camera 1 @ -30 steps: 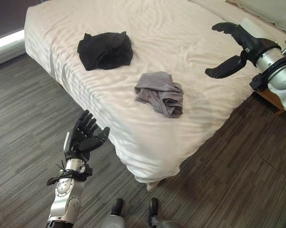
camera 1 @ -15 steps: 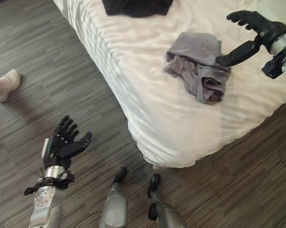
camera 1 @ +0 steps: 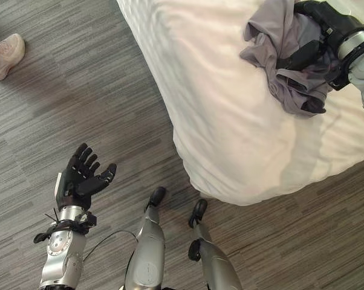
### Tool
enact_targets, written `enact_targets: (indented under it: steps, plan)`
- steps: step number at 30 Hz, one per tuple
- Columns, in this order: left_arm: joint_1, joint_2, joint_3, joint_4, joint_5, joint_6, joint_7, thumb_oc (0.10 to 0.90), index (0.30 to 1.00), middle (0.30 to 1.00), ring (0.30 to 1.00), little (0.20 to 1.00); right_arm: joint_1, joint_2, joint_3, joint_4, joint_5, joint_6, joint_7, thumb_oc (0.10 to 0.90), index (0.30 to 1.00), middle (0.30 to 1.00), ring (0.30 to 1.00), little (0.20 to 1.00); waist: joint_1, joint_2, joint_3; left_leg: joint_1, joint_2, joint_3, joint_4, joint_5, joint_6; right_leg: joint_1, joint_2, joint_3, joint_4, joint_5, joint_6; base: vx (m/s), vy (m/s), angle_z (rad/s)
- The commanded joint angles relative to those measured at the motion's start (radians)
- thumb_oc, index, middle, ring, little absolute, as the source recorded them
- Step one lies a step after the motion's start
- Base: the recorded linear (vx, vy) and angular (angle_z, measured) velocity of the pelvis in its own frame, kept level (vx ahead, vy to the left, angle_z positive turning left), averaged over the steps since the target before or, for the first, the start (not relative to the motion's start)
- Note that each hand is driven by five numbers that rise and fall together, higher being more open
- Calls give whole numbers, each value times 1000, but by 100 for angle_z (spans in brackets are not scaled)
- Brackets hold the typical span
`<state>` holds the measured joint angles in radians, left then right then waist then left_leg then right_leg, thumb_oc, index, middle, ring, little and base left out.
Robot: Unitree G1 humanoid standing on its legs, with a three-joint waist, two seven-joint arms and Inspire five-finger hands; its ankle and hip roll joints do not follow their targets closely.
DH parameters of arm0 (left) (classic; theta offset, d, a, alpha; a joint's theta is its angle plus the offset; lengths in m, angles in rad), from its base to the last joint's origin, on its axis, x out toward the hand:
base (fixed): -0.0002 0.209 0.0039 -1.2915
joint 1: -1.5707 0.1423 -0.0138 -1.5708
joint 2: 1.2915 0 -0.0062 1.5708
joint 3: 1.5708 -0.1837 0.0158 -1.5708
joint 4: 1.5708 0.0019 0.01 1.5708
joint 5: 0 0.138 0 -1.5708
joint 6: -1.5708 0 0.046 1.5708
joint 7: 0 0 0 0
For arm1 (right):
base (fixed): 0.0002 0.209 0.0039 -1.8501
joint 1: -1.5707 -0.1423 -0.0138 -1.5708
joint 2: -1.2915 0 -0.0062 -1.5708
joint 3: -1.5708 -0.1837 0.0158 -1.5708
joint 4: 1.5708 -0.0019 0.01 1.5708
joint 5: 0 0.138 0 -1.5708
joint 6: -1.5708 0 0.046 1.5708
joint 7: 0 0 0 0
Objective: Pick up bed clothes into laundry basket.
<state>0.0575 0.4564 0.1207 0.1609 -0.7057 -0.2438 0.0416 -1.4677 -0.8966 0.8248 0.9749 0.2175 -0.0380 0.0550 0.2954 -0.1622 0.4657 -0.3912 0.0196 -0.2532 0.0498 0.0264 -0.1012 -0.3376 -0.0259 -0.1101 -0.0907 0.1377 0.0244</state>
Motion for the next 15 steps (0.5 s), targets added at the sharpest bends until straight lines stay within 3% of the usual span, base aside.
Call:
enact_targets:
  steps: [1,3,5,7,9,10,11,12,13,14,15]
  plan:
    - [-26,63,63,-101,2,-121,23,800,900,900,900,900,-39,36,94,-30,-22,-30,16,400,300,300,300,300,46,23,-18,-32,-26,21,-131,134,-17,48,-4,-3,5,-91,77,-4,15,-6]
    - [-33,59,71,-100,4,-126,30,800,900,900,900,900,4,43,106,-105,-66,-30,21,400,300,300,300,300,45,25,-18,-26,-28,21,-130,132,-15,54,-5,-1,5,-93,78,-8,32,-5]
    - [-33,48,95,-109,2,-134,42,800,900,900,900,900,102,-9,55,-387,-55,-45,8,400,300,300,300,300,22,22,-20,-9,-29,25,-128,125,-11,67,-8,3,6,-97,79,-8,59,-2]
    - [-29,40,114,-107,9,-134,53,800,900,900,900,900,266,-76,-71,-627,-5,-69,2,400,300,300,300,300,-13,17,-28,15,-31,36,-125,114,-5,85,-11,7,10,-101,79,13,68,2]
    - [-27,45,111,-108,18,-131,55,800,900,900,900,900,370,-105,-158,-722,-1,-70,8,400,300,300,300,300,-16,13,-33,27,-33,35,-124,109,-1,98,-14,6,11,-105,79,16,39,-1]
    - [-23,30,119,-106,25,-129,56,800,900,900,900,900,463,-131,-240,-801,16,-90,3,400,300,300,300,300,-40,15,-41,38,-34,38,-122,103,5,107,-18,6,15,-108,80,29,43,-14]
    - [-18,26,110,-116,36,-125,58,800,900,900,900,900,644,-166,-403,-918,2,-102,0,400,300,300,300,300,-51,12,-50,57,-39,37,-121,96,10,124,-24,-1,22,-117,83,50,87,1]
    - [-13,17,107,-129,50,-117,49,800,900,900,900,900,896,-189,-640,-1009,14,-126,-4,400,300,300,300,300,-77,13,-69,82,-45,37,-119,84,20,146,-35,-6,31,-129,86,69,98,18]
    - [-2,1,120,-138,52,-118,44,800,900,900,900,900,1025,-182,-779,-1026,49,-148,-32,400,300,300,300,300,-111,13,-84,101,-47,42,-117,72,25,160,-39,-6,39,-141,88,80,112,30]
    - [4,-4,122,-139,57,-115,39,800,900,900,900,900,1155,-158,-906,-1060,64,-165,-36,400,300,300,300,300,-127,9,-99,120,-50,46,-117,64,30,172,-43,-4,48,-146,90,45,72,21]
    - [2,-1,114,-139,57,-115,39,800,900,900,900,900,1177,-156,-927,-1070,64,-163,-34,400,300,300,300,300,-120,9,-99,117,-51,45,-117,70,30,170,-44,-5,47,-142,91,26,71,11]
